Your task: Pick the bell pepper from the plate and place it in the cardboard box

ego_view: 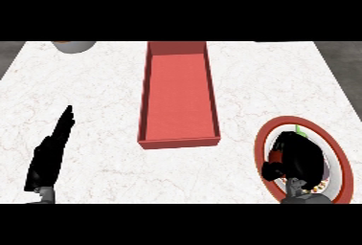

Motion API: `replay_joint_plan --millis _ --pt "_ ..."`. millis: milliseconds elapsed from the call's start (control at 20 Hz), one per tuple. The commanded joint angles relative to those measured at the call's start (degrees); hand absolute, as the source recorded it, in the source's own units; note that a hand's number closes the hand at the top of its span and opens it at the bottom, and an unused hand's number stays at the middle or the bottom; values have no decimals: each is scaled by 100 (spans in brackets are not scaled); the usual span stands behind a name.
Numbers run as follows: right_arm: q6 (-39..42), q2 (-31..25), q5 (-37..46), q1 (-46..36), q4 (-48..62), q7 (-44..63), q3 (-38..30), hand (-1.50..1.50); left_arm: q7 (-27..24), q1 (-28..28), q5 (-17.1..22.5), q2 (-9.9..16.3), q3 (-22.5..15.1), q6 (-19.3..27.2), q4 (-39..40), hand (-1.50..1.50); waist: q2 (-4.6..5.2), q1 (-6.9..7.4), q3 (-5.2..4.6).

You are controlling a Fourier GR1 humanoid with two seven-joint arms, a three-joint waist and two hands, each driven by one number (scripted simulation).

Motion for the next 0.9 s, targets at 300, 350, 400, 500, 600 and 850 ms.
replay_joint_plan --millis 300,350,400,500,600,850 --pt "179 565 1010 77 -2628 1917 1860 150 -27 -197 16 31 18 -91 160 0 58 128 35" --pt "96 567 1086 -152 -2742 1845 1863 150 -270 55 47 27 -20 -152 75 0 55 184 34" --pt "118 568 1046 -507 -2761 2002 1956 150 -68 116 26 -16 -102 -146 -208 0 55 254 38" --pt "-247 569 1010 -575 -2834 1691 2059 150 -60 -89 -94 -19 -54 -12 23 0 78 217 41" --pt "-339 570 991 -1035 -2769 2108 2467 150 252 -131 -107 -175 -234 0 -296 0 78 267 42" --pt "-27 571 416 -2430 -2355 2519 2294 150 49 -68 44 -4 5 -161 -181 0 92 275 39"
